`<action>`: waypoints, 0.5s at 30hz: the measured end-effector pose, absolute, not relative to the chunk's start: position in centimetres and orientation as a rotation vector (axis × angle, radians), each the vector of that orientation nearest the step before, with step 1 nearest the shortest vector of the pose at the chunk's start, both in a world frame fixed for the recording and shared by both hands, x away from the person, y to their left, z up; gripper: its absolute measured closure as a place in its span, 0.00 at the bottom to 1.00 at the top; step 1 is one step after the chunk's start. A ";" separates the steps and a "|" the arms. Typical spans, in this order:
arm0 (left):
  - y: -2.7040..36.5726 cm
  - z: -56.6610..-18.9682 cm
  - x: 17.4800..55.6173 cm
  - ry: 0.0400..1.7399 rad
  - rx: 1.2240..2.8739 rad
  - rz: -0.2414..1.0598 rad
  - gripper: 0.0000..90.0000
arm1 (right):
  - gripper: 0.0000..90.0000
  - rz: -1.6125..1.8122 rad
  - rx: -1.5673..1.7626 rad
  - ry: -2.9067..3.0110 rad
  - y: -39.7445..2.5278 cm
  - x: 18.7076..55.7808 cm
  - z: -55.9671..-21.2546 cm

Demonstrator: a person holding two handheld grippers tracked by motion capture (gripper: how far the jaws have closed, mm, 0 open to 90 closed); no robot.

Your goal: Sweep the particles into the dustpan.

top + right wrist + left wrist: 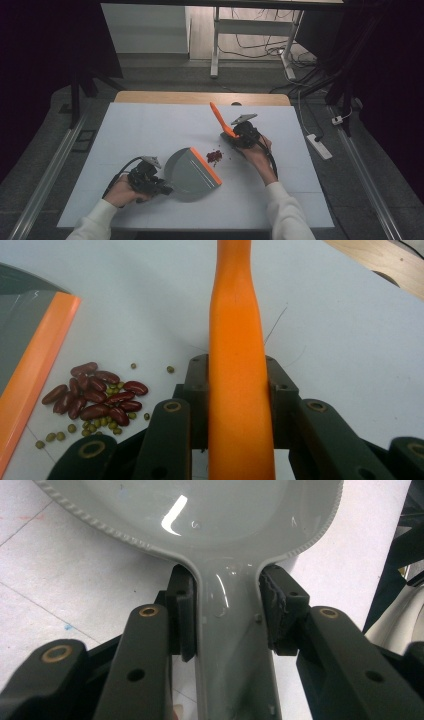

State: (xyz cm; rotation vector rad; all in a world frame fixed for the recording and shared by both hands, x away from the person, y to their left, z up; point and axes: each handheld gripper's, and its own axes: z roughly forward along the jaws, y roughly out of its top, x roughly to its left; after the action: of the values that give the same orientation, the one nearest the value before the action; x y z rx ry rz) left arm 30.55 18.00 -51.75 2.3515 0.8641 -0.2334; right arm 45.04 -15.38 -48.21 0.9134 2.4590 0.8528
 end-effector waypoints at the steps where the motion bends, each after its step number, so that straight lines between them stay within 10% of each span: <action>1: 18.0 -51.8 30.5 0.864 2.352 -0.234 0.68 | 0.78 0.852 0.912 2.462 -15.3 45.1 -48.2; 15: 18.0 -51.8 30.6 0.869 2.353 -0.247 0.68 | 0.78 0.820 0.844 2.487 -13.7 44.4 -48.5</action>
State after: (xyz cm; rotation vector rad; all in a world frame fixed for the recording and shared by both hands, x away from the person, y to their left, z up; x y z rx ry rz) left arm 30.62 17.96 -51.79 2.3530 0.8690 -0.2466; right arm 44.39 -13.73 -48.46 0.8441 2.4871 0.8196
